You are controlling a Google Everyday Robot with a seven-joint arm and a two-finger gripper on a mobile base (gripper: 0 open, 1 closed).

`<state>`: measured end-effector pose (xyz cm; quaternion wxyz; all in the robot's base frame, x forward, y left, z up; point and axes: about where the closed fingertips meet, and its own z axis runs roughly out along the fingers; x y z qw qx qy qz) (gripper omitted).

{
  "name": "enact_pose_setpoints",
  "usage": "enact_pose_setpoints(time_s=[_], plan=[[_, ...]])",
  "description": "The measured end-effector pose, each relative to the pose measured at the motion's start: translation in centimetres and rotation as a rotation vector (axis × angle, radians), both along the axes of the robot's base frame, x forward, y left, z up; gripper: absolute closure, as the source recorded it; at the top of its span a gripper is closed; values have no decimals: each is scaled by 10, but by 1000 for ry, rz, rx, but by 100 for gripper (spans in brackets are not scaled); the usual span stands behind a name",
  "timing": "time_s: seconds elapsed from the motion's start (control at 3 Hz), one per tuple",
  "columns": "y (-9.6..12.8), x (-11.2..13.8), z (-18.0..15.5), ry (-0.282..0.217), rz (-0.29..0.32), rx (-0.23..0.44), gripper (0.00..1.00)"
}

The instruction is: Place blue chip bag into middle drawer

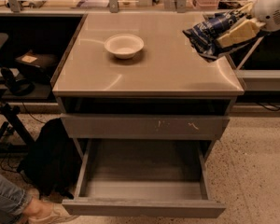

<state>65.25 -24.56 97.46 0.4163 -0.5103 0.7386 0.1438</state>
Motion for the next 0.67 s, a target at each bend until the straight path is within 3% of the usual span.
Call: enact_pose_setpoints(time_s=[0.33, 0.67], plan=[[3, -63, 45, -105, 32, -47, 100], [40, -144, 71, -208, 63, 2, 100]])
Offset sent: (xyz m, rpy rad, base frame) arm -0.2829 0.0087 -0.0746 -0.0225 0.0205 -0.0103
